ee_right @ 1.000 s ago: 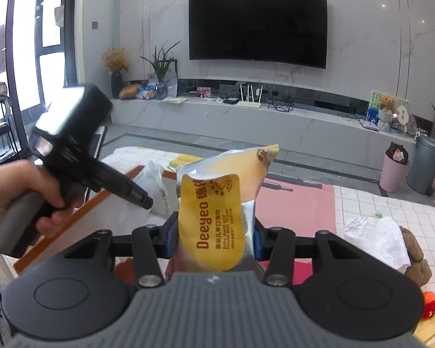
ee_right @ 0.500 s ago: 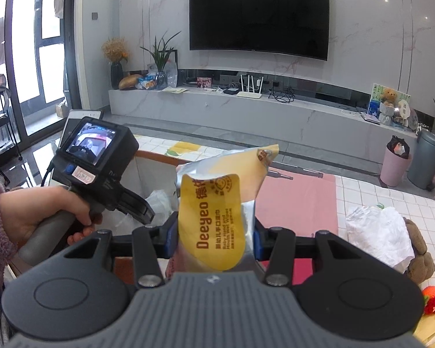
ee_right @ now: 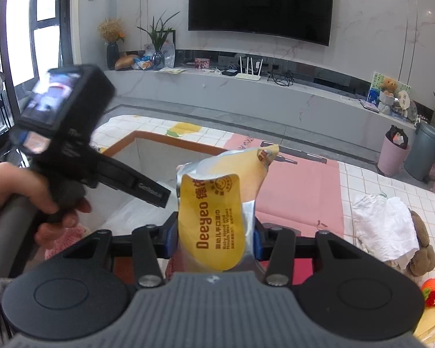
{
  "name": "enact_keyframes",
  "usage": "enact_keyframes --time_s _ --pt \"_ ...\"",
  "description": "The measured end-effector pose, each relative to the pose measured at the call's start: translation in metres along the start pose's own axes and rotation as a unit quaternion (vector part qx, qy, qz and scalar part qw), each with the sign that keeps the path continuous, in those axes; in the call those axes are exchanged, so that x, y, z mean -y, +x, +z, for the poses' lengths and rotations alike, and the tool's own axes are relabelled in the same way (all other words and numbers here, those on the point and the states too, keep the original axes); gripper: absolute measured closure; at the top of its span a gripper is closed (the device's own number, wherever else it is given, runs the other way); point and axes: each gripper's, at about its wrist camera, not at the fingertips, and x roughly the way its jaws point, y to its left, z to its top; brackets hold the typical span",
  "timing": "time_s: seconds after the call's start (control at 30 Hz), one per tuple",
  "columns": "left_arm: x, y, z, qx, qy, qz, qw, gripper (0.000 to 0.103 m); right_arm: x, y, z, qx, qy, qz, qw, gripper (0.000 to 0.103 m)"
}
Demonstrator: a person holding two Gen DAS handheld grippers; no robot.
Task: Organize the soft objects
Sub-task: 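Lower the Deeyeo wipes pack into the box and open the right tool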
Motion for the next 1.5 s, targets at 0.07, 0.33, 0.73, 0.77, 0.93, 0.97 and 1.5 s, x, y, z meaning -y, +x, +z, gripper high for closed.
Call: enact_keyframes --time_s 0.07,0.33,0.73,0.77,0.93,0.97,1.5 --pt "-0.009 -0.009 -0.003 0.020 -0.021 0.003 0.9996 0.016 -0.002 0.006 0.004 -0.008 0.002 -0.001 1.000 0.056" --pt "-0.032 -0.025 -0.020 0.042 -0.011 -0.009 0.9990 0.018 -0.019 0.050 0.025 -0.047 -0.013 0.001 0.999 0.056" --pt "-0.062 -0.028 -0.021 0.035 -0.037 -0.072 0.9961 0.036 -0.031 0.136 0.047 -0.150 -0.015 -0.009 0.989 0.056" --pt "-0.063 -0.030 -0.021 0.036 -0.037 -0.076 0.9957 0.035 -0.030 0.144 0.048 -0.162 -0.008 -0.007 0.987 0.056" --pt "-0.059 -0.029 -0.022 0.036 -0.028 -0.084 0.9954 0.027 -0.025 0.187 0.048 -0.228 0.042 -0.011 0.973 0.056" --pt "-0.057 -0.028 -0.023 0.033 -0.023 -0.081 0.9959 0.027 -0.024 0.195 0.047 -0.239 0.048 -0.016 0.970 0.056" --pt "-0.057 -0.025 -0.024 0.030 -0.019 -0.082 0.9960 0.026 -0.020 0.222 0.046 -0.257 0.072 -0.019 0.963 0.035"
